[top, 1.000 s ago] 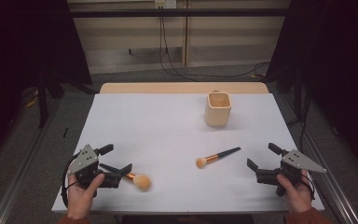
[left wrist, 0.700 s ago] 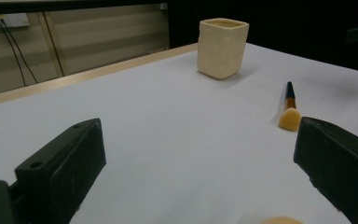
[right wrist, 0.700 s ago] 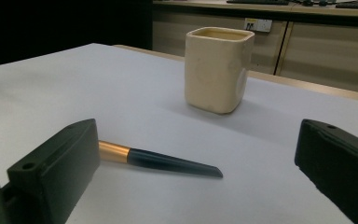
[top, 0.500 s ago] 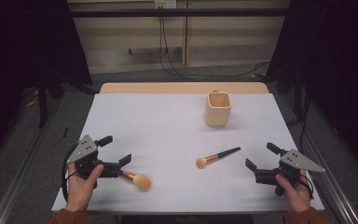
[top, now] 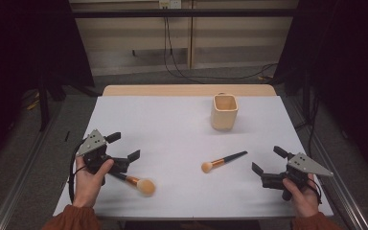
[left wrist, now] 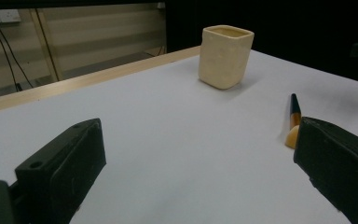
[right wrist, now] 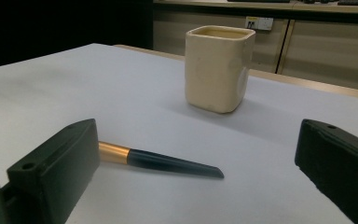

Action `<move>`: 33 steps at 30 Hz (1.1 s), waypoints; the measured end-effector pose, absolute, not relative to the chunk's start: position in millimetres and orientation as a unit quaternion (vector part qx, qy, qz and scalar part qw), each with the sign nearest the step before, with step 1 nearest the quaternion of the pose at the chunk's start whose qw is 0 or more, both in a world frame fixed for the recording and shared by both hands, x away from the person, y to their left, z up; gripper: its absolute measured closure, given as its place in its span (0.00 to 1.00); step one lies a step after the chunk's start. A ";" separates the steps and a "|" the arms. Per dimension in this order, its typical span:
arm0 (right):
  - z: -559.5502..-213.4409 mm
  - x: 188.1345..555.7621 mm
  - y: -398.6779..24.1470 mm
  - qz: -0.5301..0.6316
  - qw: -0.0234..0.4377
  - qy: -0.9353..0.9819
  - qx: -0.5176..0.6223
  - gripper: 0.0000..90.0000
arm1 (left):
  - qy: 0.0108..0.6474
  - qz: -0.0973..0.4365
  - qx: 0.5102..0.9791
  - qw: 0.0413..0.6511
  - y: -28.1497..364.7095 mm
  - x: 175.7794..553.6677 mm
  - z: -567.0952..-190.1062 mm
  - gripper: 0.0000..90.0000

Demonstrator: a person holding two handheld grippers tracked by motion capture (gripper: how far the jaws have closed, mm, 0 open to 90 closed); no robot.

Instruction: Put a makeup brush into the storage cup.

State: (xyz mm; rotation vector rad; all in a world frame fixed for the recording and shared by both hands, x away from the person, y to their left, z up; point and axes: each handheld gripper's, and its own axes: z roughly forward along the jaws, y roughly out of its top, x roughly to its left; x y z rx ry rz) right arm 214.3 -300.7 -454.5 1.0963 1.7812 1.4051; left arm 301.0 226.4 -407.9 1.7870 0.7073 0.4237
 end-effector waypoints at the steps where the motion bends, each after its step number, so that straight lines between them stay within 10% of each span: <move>1: -454.7 214.8 -300.7 0.531 0.305 0.674 0.414 0.00 | 0.298 0.179 0.757 0.553 225.5 301.7 -407.5 0.02; 33: -455.0 215.6 -299.5 0.528 0.300 0.677 0.415 0.00 | 0.242 0.115 0.889 0.372 206.2 324.4 -390.7 0.06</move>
